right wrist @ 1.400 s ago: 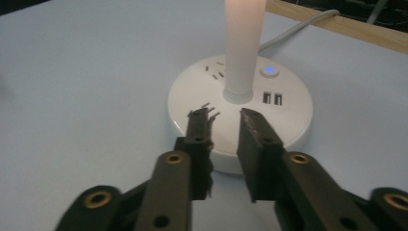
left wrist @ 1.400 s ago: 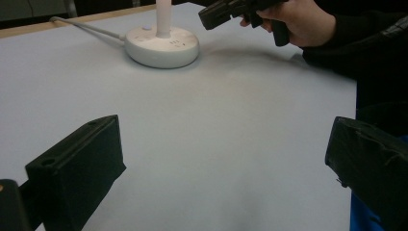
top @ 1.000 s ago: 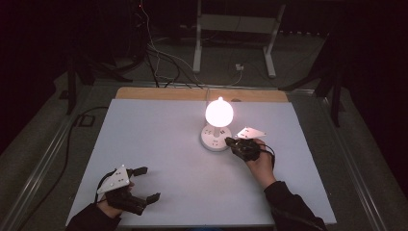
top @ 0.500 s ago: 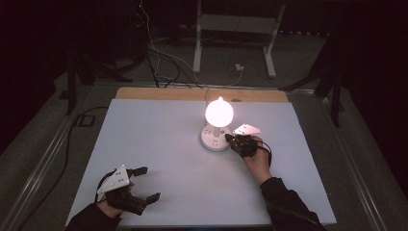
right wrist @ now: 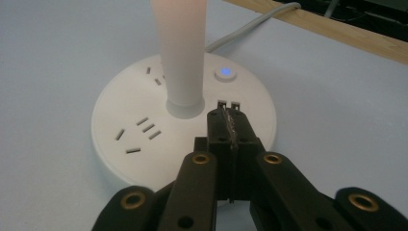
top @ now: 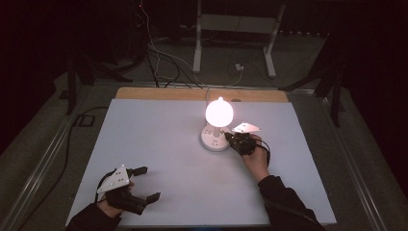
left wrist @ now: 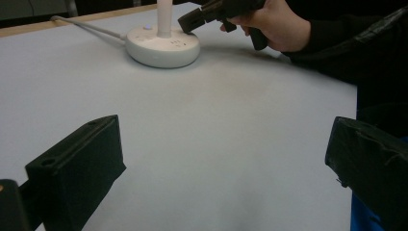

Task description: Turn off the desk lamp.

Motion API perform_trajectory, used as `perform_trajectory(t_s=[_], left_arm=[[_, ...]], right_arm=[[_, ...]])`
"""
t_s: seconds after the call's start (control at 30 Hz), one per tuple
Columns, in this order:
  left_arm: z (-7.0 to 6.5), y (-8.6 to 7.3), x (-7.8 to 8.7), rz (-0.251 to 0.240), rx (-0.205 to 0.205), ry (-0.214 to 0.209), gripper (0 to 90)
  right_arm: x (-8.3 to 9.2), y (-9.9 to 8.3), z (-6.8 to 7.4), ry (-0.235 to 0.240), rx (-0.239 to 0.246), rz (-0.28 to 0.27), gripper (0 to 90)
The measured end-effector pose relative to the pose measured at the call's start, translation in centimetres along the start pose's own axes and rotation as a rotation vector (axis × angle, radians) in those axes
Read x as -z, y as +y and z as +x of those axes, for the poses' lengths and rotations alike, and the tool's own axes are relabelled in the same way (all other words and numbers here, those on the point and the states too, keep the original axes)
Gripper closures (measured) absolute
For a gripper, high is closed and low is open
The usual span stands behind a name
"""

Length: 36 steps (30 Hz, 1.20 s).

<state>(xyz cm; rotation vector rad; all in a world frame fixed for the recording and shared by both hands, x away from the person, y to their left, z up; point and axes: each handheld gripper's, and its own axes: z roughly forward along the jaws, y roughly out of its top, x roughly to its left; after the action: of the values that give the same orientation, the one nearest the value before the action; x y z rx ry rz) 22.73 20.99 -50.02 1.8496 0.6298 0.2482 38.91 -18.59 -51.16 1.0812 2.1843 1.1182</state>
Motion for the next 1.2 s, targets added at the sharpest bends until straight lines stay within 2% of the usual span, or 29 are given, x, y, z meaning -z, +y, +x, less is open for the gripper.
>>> perform_trajectory(t_s=[0.23, 0.27, 0.43, 0.53, 0.67, 0.9, 1.2], left_arm=[[0.0, 0.0, -0.1, 0.005, -0.003, -0.002, 0.4], [-0.1, 0.0, -0.1, 0.007, -0.005, -0.003, 0.4], [-0.1, 0.0, 0.0, 0.004, -0.005, 0.001, 0.4], [0.0, 0.0, 0.0, 0.0, -0.001, -0.002, 0.4], [0.0, 0.0, 0.0, 0.004, -0.003, -0.003, 0.4], [0.0, 0.0, 0.0, 0.005, -0.003, -0.002, 0.4], [-0.1, 0.0, -0.1, 0.008, -0.005, -0.002, 0.4]], right_arm=[[-0.1, -0.1, 0.2, 0.0, -0.001, -0.005, 90.0], [-0.1, -0.2, 0.2, -0.006, 0.013, -0.013, 90.0], [0.0, -0.2, 0.3, -0.011, -0.004, -0.008, 90.0], [0.5, 0.1, 0.2, -0.017, 0.002, -0.027, 90.0], [1.6, 1.0, -0.3, -0.008, -0.029, -0.065, 90.0], [2.1, 1.2, -0.1, -0.005, -0.017, -0.069, 90.0], [2.3, 1.3, -0.2, -0.005, -0.034, -0.079, 90.0]])
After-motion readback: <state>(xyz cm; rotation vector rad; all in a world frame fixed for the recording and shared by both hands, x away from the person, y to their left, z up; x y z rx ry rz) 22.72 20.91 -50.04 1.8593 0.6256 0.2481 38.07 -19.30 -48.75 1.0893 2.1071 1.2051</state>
